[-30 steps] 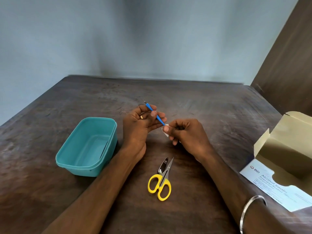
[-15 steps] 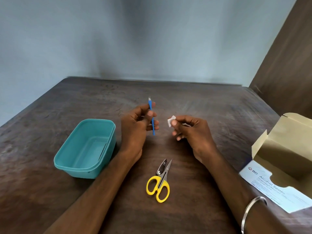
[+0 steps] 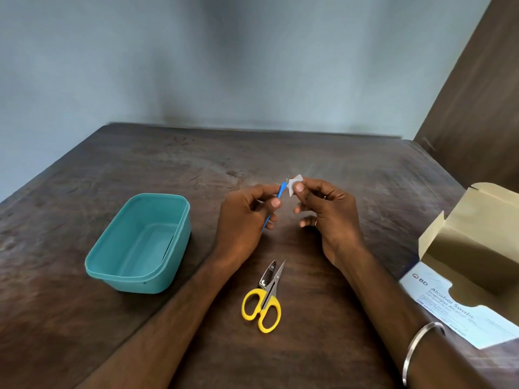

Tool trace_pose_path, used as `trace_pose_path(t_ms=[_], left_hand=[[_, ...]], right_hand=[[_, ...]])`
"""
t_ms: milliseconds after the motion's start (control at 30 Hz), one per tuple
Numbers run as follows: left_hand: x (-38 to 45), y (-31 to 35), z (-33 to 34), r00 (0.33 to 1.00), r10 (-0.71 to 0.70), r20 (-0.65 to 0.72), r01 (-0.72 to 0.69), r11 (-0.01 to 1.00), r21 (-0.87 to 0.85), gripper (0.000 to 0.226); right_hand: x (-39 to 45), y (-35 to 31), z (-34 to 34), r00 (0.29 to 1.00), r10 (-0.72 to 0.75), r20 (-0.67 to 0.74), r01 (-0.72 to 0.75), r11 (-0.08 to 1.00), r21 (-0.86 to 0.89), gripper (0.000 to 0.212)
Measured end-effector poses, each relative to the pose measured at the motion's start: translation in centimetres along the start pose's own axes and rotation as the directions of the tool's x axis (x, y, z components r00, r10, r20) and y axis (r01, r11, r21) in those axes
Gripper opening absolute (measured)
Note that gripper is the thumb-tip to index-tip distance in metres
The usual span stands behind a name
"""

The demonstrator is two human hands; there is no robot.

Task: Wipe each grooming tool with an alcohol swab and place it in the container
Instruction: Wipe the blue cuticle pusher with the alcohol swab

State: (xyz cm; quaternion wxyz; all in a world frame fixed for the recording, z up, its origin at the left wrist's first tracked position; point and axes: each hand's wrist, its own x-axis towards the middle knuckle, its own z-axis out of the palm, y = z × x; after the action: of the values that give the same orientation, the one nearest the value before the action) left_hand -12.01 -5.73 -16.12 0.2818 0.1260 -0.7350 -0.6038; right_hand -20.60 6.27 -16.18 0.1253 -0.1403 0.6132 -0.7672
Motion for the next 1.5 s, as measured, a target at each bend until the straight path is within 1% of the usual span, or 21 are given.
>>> trace_pose_path(t_ms=[167, 400, 500, 567, 667, 733, 800, 867, 967, 1000, 1033, 1067, 1100, 1167, 1200, 1233, 1267, 1300, 1367, 1400, 1500], left_hand=[[0.0, -0.4, 0.0, 1.0, -0.017, 0.003, 0.017, 1.0, 0.017, 0.027], [0.0, -0.6, 0.0, 1.0, 0.001, 0.01, -0.001, 0.999, 0.05, 0.029], [0.1, -0.7, 0.0, 1.0, 0.023, 0.01, -0.024, 0.994, 0.11, 0.029], [0.1, -0.8, -0.1, 0.999, 0.051, 0.014, -0.053, 0.983, 0.175, 0.027], [0.1, -0.7, -0.2, 0.993, 0.111, 0.039, -0.117, 0.948, 0.297, 0.027], [0.1, -0.5, -0.3, 0.987, 0.15, 0.06, -0.162, 0.924, 0.348, 0.026], [-0.1, -0.3, -0.2, 0.982, 0.168, 0.085, -0.187, 0.907, 0.376, 0.026], [-0.3, -0.3, 0.1, 0.985, 0.135, 0.106, -0.164, 0.923, 0.347, 0.027], [-0.4, -0.3, 0.4, 0.993, 0.045, 0.113, -0.072, 0.966, 0.25, 0.029], [-0.4, -0.4, 0.4, 0.993, 0.037, 0.111, -0.063, 0.967, 0.246, 0.029], [-0.3, -0.4, 0.4, 0.994, 0.036, 0.107, -0.063, 0.965, 0.253, 0.028], [-0.2, -0.4, 0.3, 0.994, 0.039, 0.104, -0.065, 0.962, 0.264, 0.027], [-0.2, -0.4, 0.1, 0.994, 0.04, 0.101, -0.067, 0.96, 0.273, 0.026], [-0.1, -0.3, 0.0, 0.993, 0.05, 0.102, -0.078, 0.954, 0.29, 0.024], [-0.2, -0.3, 0.0, 0.993, 0.053, 0.106, -0.083, 0.95, 0.301, 0.024], [-0.2, -0.3, 0.0, 0.993, 0.053, 0.107, -0.084, 0.947, 0.311, 0.024], [-0.2, -0.3, 0.0, 0.993, 0.05, 0.104, -0.081, 0.945, 0.317, 0.024], [-0.2, -0.3, 0.0, 0.994, 0.044, 0.099, -0.074, 0.944, 0.322, 0.024], [-0.1, -0.4, -0.2, 0.996, 0.033, 0.086, -0.059, 0.942, 0.329, 0.025], [-0.1, -0.4, -0.3, 0.996, 0.029, 0.084, -0.055, 0.942, 0.33, 0.025], [0.0, -0.3, -0.4, 0.996, 0.025, 0.086, -0.051, 0.945, 0.322, 0.027]], right_hand=[[-0.1, -0.1, 0.0, 1.0, 0.012, 0.001, -0.012, 1.0, 0.019, 0.021], [-0.1, -0.1, -0.1, 0.999, 0.02, 0.026, -0.021, 0.999, 0.024, 0.021], [-0.2, -0.1, -0.1, 0.999, 0.005, 0.041, -0.005, 1.0, -0.006, 0.02], [-0.1, -0.1, -0.1, 0.999, -0.038, 0.036, 0.041, 0.996, -0.076, 0.016], [0.0, -0.1, 0.0, 0.987, -0.156, 0.029, 0.157, 0.944, -0.291, 0.008], [0.2, -0.1, 0.0, 0.973, -0.226, 0.05, 0.226, 0.875, -0.428, 0.011], [0.5, 0.2, -0.1, 0.961, -0.268, 0.059, 0.26, 0.817, -0.515, 0.016], [0.7, 0.5, -0.2, 0.961, -0.275, 0.032, 0.251, 0.82, -0.515, 0.02], [0.6, 0.5, 0.1, 0.975, -0.22, -0.032, 0.189, 0.895, -0.403, 0.02], [0.6, 0.5, 0.1, 0.978, -0.203, -0.04, 0.173, 0.908, -0.383, 0.02], [0.5, 0.4, 0.1, 0.978, -0.205, -0.033, 0.175, 0.9, -0.399, 0.019], [0.6, 0.4, 0.1, 0.973, -0.23, -0.012, 0.199, 0.868, -0.456, 0.018], [0.6, 0.3, 0.0, 0.964, -0.267, 0.018, 0.234, 0.81, -0.538, 0.017], [0.7, 0.3, -0.1, 0.937, -0.344, 0.066, 0.289, 0.656, -0.698, 0.01], [0.8, 0.3, -0.2, 0.929, -0.364, 0.072, 0.295, 0.606, -0.739, 0.008], [0.8, 0.4, -0.2, 0.928, -0.365, 0.073, 0.293, 0.594, -0.749, 0.008], [0.9, 0.4, -0.3, 0.935, -0.346, 0.075, 0.287, 0.619, -0.731, 0.007], [0.8, 0.5, -0.3, 0.949, -0.305, 0.076, 0.272, 0.675, -0.686, 0.006], [0.7, 0.3, -0.3, 0.977, -0.207, 0.054, 0.204, 0.818, -0.537, 0.005], [0.7, 0.2, -0.3, 0.984, -0.173, 0.027, 0.166, 0.873, -0.459, 0.005], [0.5, -0.2, -0.3, 0.994, -0.1, -0.052, 0.08, 0.952, -0.296, 0.01]])
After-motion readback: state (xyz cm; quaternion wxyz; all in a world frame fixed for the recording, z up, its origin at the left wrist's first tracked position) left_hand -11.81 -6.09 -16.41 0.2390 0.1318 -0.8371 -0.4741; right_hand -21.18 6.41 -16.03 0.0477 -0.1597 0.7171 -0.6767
